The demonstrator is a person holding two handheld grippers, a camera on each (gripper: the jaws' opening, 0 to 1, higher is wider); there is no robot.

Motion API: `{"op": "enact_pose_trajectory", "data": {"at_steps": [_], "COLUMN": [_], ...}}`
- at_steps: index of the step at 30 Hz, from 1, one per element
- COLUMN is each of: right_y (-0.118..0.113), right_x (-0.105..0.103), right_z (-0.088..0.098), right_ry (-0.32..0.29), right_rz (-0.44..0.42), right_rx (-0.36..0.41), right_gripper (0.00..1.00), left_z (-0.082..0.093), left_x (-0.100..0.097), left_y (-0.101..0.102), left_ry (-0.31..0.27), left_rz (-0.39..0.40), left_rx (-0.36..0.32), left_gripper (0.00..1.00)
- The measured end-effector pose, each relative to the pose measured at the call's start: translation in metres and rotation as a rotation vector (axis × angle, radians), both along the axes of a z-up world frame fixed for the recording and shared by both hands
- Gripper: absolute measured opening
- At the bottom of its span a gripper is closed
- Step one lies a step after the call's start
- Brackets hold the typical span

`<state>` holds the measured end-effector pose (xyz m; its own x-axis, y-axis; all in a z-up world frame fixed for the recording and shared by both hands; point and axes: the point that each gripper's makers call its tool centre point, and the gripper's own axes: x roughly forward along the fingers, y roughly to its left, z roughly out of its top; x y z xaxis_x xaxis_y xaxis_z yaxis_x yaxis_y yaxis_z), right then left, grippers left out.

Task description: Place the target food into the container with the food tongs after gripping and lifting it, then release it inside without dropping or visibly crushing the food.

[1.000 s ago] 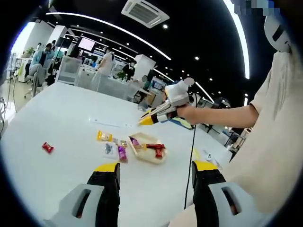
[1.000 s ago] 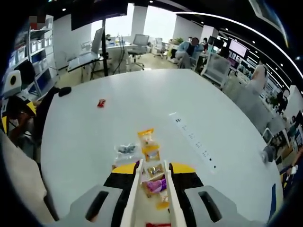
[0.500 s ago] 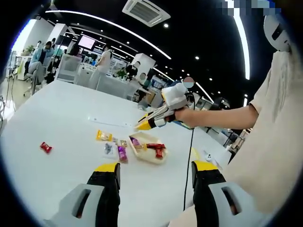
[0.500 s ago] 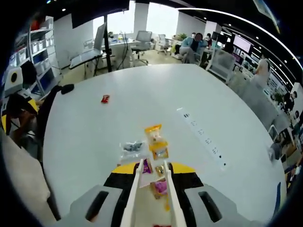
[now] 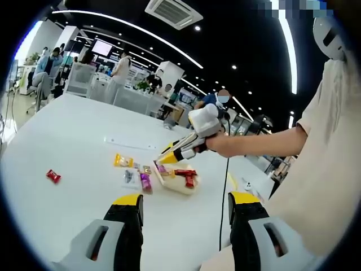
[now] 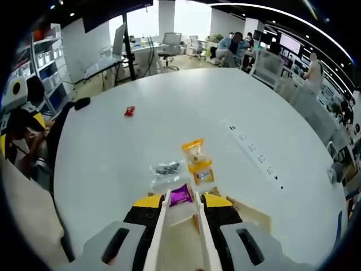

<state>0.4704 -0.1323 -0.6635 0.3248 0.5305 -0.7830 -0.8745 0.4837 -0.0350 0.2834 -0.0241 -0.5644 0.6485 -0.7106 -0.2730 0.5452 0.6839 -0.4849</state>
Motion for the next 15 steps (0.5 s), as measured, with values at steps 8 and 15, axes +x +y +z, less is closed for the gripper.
{"op": "enact_pose_trajectory", "data": {"at_steps": [8,15], "right_y": [0.006,0.009], "right_x": [-0.003,-0.007], "right_z": [-0.009,-0.015], "right_ry": [0.024,0.045], "right_rz": [0.002,-0.001], "right_rx": [0.001,0.001], "right_gripper": [0.26,0.26], "left_z": [-0.003,-0.005], "left_x": [0.002,0.003], "left_y": [0.002,0.003], "left_ry": [0.008,0.015], "left_rz": [0.005,0.007], "left_rx": [0.001,0.001], "left_gripper": [0.61,0.61]}}
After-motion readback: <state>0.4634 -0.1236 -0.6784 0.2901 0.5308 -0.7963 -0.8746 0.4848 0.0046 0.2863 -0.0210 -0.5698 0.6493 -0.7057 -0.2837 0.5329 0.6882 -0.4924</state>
